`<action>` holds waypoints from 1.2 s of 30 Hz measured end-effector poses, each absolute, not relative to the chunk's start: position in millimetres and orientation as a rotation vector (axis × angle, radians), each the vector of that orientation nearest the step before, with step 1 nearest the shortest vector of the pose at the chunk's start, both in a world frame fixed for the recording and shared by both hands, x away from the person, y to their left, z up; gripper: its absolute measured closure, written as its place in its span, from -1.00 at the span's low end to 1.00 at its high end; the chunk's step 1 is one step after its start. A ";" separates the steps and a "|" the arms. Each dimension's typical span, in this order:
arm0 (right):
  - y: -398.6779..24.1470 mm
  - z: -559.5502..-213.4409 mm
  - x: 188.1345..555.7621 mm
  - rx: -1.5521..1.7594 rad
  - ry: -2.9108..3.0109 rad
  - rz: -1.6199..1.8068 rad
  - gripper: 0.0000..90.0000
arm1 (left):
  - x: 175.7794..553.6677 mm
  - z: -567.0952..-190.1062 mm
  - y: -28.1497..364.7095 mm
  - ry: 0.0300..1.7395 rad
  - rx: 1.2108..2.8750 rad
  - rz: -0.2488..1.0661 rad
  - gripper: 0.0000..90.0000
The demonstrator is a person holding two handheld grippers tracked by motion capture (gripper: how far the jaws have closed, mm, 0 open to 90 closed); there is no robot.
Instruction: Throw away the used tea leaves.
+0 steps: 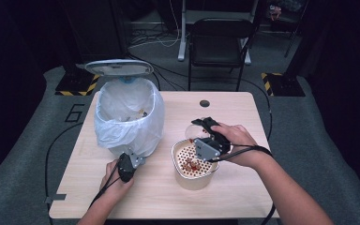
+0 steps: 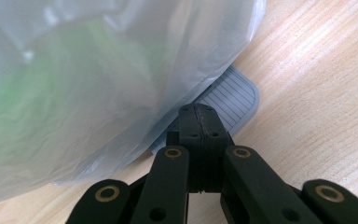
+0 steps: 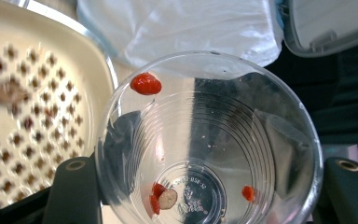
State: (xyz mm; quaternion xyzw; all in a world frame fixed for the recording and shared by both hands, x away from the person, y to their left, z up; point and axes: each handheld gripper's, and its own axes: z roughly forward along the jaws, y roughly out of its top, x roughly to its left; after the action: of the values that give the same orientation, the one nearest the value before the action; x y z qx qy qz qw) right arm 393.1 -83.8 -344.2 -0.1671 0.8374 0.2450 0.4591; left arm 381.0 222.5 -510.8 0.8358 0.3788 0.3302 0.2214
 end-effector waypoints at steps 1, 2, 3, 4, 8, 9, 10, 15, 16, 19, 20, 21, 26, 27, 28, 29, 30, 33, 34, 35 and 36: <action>-84.9 -341.0 395.1 -0.380 2.077 0.638 -0.24 | 381.2 -510.7 222.7 1.046 2.312 0.909 1.00; -86.1 -337.8 397.6 -0.356 2.095 0.680 -0.24 | 381.1 -510.8 222.5 1.047 2.310 0.913 1.00; -87.1 -334.6 399.8 -0.321 2.111 0.711 -0.24 | 381.1 -510.7 222.5 1.046 2.311 0.912 1.00; -88.1 -331.9 402.1 -0.290 2.115 0.749 -0.24 | 381.2 -510.7 222.6 1.046 2.311 0.909 1.00; -91.7 -320.6 411.4 -0.188 2.163 0.882 -0.23 | 381.2 -510.7 222.7 1.046 2.312 0.908 1.00; -92.2 -318.2 413.7 -0.172 2.169 0.907 -0.23 | 381.2 -510.6 222.8 1.046 2.311 0.907 1.00; -92.6 -315.8 415.5 -0.152 2.181 0.934 -0.23 | 381.3 -510.6 222.8 1.046 2.311 0.907 1.00; -93.1 -305.3 424.2 -0.042 2.236 1.037 -0.23 | 381.4 -510.4 223.1 1.047 2.310 0.909 1.00; -93.2 -300.4 428.3 0.008 2.256 1.085 -0.22 | 381.6 -510.9 223.0 1.045 2.307 0.911 1.00; -93.0 -294.8 432.8 0.064 2.285 1.129 -0.21 | 381.4 -510.6 222.9 1.047 2.310 0.906 1.00; -92.9 -292.0 435.8 0.093 2.298 1.164 -0.20 | 381.3 -510.6 222.9 1.048 2.308 0.910 1.00; -92.7 -288.9 438.9 0.123 2.313 1.190 -0.20 | 381.5 -511.0 222.9 1.046 2.305 0.911 1.00; -89.7 -274.7 452.9 0.271 2.356 1.281 -0.19 | 381.6 -511.5 222.7 1.051 2.292 0.913 1.00; -88.7 -272.8 454.6 0.298 2.363 1.291 -0.19 | 381.3 -511.0 222.8 1.053 2.297 0.909 1.00; -87.0 -269.5 457.1 0.310 2.353 1.288 -0.18 | 381.8 -511.3 223.1 1.048 2.292 0.917 1.00; -85.4 -266.7 459.0 0.311 2.360 1.285 -0.18 | 381.9 -511.2 223.2 1.048 2.292 0.918 1.00; -83.5 -264.5 460.5 0.323 2.364 1.291 -0.18 | 382.0 -511.3 223.2 1.047 2.291 0.917 1.00; -76.2 -257.4 464.1 0.344 2.383 1.287 -0.18 | 382.5 -510.3 224.1 1.034 2.304 0.932 1.00; -73.4 -255.3 465.1 0.346 2.387 1.286 -0.18 | 382.4 -509.8 224.1 1.036 2.310 0.928 1.00; -70.3 -253.2 466.1 0.350 2.398 1.286 -0.18 | 382.4 -509.6 224.2 1.039 2.311 0.923 1.00; -67.1 -251.3 467.3 0.362 2.406 1.288 -0.18 | 382.3 -509.7 224.1 1.041 2.309 0.923 1.00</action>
State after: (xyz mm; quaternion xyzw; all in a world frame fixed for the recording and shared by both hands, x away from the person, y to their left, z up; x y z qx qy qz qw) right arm 467.3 -67.1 -251.3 0.1289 0.8576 0.4590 0.1932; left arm 382.3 224.1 -509.7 0.8353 0.3765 0.3340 0.2212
